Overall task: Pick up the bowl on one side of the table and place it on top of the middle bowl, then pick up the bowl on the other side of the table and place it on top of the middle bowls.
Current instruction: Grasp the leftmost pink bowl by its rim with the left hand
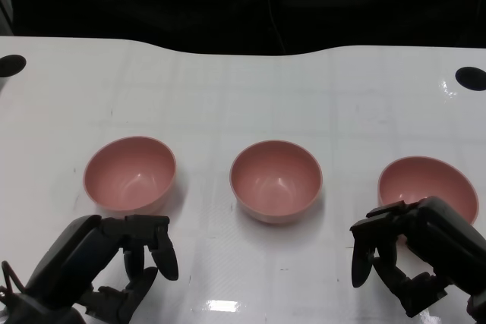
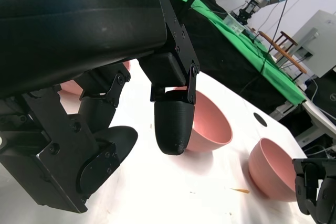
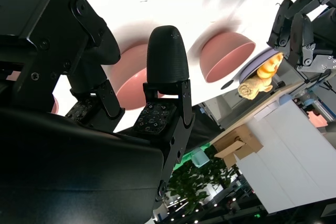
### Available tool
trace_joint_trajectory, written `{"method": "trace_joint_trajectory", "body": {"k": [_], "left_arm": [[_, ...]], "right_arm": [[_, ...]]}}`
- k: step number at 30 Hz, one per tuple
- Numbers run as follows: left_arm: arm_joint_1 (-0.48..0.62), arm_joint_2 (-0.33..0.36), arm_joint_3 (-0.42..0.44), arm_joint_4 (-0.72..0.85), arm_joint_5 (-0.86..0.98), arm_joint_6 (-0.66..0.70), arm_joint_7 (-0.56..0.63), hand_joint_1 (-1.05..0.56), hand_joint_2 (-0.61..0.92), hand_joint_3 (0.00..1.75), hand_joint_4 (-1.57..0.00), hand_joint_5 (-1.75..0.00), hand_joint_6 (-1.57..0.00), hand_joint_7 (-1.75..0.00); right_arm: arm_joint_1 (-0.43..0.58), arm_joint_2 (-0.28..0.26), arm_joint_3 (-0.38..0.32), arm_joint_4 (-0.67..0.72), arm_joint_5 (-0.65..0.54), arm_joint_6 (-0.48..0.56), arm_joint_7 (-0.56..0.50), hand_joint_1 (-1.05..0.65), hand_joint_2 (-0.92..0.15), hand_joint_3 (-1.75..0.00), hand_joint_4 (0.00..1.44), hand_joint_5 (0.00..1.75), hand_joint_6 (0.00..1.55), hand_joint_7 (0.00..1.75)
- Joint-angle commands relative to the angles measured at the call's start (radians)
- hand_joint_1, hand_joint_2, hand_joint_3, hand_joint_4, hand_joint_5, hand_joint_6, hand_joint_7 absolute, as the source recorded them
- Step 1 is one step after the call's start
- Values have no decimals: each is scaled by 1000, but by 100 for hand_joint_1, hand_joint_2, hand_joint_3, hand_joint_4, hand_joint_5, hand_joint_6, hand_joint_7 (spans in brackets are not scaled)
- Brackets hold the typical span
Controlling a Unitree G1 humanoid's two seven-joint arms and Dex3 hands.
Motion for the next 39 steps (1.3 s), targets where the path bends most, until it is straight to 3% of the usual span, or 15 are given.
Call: {"method": "trace_joint_trajectory", "body": {"k": [1,3,4,6,8,13,17,20,23,25,37,39], "left_arm": [[-7,1,18,16,11,-25,38,5,36,128,-83,-147,-86,-103],[-2,-11,39,8,50,-26,96,2,44,107,-75,-130,-84,-77],[3,-19,51,-2,80,-20,135,-2,54,78,-72,-111,-82,-58],[11,-38,70,-23,146,-1,212,-7,73,32,-72,-90,-87,-26],[14,-43,71,-30,174,6,246,-10,80,15,-71,-87,-89,-15],[32,-93,79,-102,259,98,350,-15,82,7,-61,-84,-82,-6],[38,-98,72,-126,277,131,372,-15,83,5,-57,-83,-80,-4],[51,-107,69,-195,339,232,376,-22,84,4,-50,-81,-72,-1],[76,-120,54,-362,500,469,315,-29,84,2,-35,-70,-53,0],[82,-119,42,-424,542,556,282,-32,85,1,-32,-67,-48,0],[43,-83,-20,-497,638,729,232,-40,86,0,-31,-65,-46,0],[-13,-84,-62,-474,739,833,161,-45,88,1,-26,-61,-41,0]], "right_arm": [[-8,-9,-1,-6,-2,4,-4,25,-8,-159,104,156,103,113],[-8,-9,-1,-8,-7,4,-6,25,-8,-160,104,156,103,113],[-8,-9,-1,-8,-8,4,-6,25,-8,-160,105,157,103,113],[-8,-8,-1,-8,-7,3,-6,25,-8,-160,105,157,104,113],[-8,-7,-1,-7,-6,2,-5,25,-8,-160,105,157,104,113],[-7,-7,0,-5,-3,-2,-4,25,-8,-161,105,156,104,113],[-7,-7,0,-6,-1,0,-3,25,-8,-161,104,156,103,113],[-2,-5,0,-16,-3,8,-3,25,-9,-160,104,156,103,113],[0,-4,2,-25,9,21,8,24,-11,-159,103,156,103,113],[0,-4,3,-28,12,24,10,24,-11,-159,102,156,102,113],[1,-2,4,-42,7,34,4,20,-10,-162,102,158,101,114],[0,-1,5,-41,9,31,4,20,-10,-162,102,158,102,115]]}}
